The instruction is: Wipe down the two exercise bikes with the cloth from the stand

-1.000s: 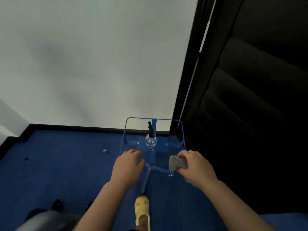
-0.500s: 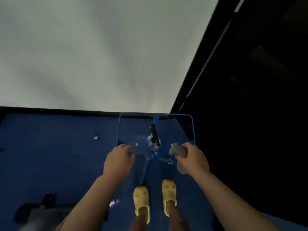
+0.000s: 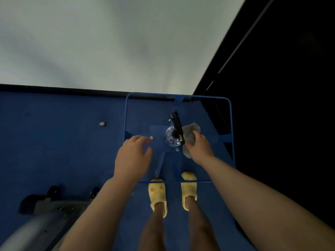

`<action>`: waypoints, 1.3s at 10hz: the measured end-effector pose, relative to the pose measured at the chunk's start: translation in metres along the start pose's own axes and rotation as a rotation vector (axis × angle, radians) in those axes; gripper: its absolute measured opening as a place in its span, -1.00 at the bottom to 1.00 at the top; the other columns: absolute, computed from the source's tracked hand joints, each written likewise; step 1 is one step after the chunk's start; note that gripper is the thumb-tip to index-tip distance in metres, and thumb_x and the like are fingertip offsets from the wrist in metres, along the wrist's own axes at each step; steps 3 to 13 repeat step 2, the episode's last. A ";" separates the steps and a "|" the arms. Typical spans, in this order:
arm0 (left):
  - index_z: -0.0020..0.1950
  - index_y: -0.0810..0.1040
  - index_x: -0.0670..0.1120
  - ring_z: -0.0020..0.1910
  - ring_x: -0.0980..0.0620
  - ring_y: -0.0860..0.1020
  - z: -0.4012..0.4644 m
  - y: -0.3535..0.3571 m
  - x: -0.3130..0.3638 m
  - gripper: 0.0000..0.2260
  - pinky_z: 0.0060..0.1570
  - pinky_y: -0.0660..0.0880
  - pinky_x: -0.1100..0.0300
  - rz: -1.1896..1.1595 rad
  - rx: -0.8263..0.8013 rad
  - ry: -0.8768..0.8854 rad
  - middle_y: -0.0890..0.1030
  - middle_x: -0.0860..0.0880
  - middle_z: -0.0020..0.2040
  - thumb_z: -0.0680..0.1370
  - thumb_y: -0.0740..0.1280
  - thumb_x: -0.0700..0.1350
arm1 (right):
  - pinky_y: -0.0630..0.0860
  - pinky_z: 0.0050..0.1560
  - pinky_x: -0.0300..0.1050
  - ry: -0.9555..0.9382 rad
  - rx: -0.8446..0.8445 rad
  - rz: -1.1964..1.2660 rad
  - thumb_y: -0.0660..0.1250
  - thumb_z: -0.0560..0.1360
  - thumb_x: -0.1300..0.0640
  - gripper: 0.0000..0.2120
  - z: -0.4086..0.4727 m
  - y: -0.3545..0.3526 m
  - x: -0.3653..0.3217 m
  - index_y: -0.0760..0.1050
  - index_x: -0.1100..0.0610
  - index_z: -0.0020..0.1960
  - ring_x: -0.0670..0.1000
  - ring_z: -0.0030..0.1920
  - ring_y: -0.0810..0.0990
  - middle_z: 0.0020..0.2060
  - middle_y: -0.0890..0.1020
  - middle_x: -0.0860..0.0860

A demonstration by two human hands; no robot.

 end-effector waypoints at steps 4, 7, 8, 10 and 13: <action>0.18 0.56 0.02 0.19 -0.01 0.44 -0.008 -0.026 0.008 -0.77 0.05 0.41 0.12 0.003 0.015 0.040 0.54 0.04 0.23 0.56 0.22 -0.10 | 0.39 0.25 0.00 -0.005 0.088 -0.028 0.27 0.55 0.03 -0.44 -0.039 -0.038 -0.001 0.17 0.05 0.48 0.10 0.36 0.34 0.43 0.28 0.04; 0.18 0.56 0.02 0.19 -0.01 0.44 -0.008 -0.026 0.008 -0.77 0.05 0.41 0.12 0.003 0.015 0.040 0.54 0.04 0.23 0.56 0.22 -0.10 | 0.39 0.25 0.00 -0.005 0.088 -0.028 0.27 0.55 0.03 -0.44 -0.039 -0.038 -0.001 0.17 0.05 0.48 0.10 0.36 0.34 0.43 0.28 0.04; 0.18 0.56 0.02 0.19 -0.01 0.44 -0.008 -0.026 0.008 -0.77 0.05 0.41 0.12 0.003 0.015 0.040 0.54 0.04 0.23 0.56 0.22 -0.10 | 0.39 0.25 0.00 -0.005 0.088 -0.028 0.27 0.55 0.03 -0.44 -0.039 -0.038 -0.001 0.17 0.05 0.48 0.10 0.36 0.34 0.43 0.28 0.04; 0.18 0.56 0.02 0.19 -0.01 0.44 -0.008 -0.026 0.008 -0.77 0.05 0.41 0.12 0.003 0.015 0.040 0.54 0.04 0.23 0.56 0.22 -0.10 | 0.39 0.25 0.00 -0.005 0.088 -0.028 0.27 0.55 0.03 -0.44 -0.039 -0.038 -0.001 0.17 0.05 0.48 0.10 0.36 0.34 0.43 0.28 0.04; 0.18 0.56 0.02 0.19 -0.01 0.44 -0.008 -0.026 0.008 -0.77 0.05 0.41 0.12 0.003 0.015 0.040 0.54 0.04 0.23 0.56 0.22 -0.10 | 0.39 0.25 0.00 -0.005 0.088 -0.028 0.27 0.55 0.03 -0.44 -0.039 -0.038 -0.001 0.17 0.05 0.48 0.10 0.36 0.34 0.43 0.28 0.04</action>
Point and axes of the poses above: each hand's wrist, its own z-axis towards the middle knuckle, its own y-axis out of the palm, x = y × z, the point moved 3 cm from there along z, towards the middle knuckle
